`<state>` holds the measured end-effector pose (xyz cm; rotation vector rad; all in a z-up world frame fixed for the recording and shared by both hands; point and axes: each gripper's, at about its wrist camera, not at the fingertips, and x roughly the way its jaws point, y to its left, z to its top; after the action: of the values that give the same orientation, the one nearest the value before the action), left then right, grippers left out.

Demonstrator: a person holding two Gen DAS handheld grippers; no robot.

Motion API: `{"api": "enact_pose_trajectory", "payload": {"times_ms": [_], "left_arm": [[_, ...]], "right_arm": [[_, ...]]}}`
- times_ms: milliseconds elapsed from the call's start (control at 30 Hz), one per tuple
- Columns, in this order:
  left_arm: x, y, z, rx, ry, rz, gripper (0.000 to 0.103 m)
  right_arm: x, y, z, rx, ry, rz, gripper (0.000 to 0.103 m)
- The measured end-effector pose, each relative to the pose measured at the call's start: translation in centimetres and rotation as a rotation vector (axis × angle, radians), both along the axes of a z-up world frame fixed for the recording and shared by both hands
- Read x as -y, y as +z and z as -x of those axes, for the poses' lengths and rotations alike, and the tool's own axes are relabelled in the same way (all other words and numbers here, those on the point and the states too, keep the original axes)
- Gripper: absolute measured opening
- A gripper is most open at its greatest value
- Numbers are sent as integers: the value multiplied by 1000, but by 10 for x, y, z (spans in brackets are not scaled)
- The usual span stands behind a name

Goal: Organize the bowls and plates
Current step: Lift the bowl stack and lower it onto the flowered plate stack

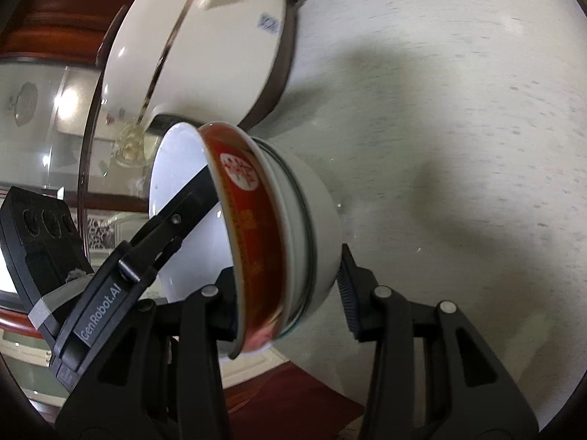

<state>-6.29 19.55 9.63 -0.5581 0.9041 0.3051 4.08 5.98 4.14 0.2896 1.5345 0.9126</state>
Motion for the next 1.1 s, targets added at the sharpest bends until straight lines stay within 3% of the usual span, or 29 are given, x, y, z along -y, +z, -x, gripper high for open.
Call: {"api": "enact_pose_trajectory", "payload": {"times_ms": [233,500,900,1100], "left_arm": [[-47,-3,29,-11,115,31,42],[-85,-18,54,-31,212,73,42],[-103,-37,63,-71,261,89,42],[-105,-53,59,-72,252,107,44]], "right_arm": [[-64,1,11,2,104,26,46],[-109,-13,21,-18,184,62,46],[-148,-39,26,-74,235,86,46],[-154,-49,27,-59,234,111,46]]}}
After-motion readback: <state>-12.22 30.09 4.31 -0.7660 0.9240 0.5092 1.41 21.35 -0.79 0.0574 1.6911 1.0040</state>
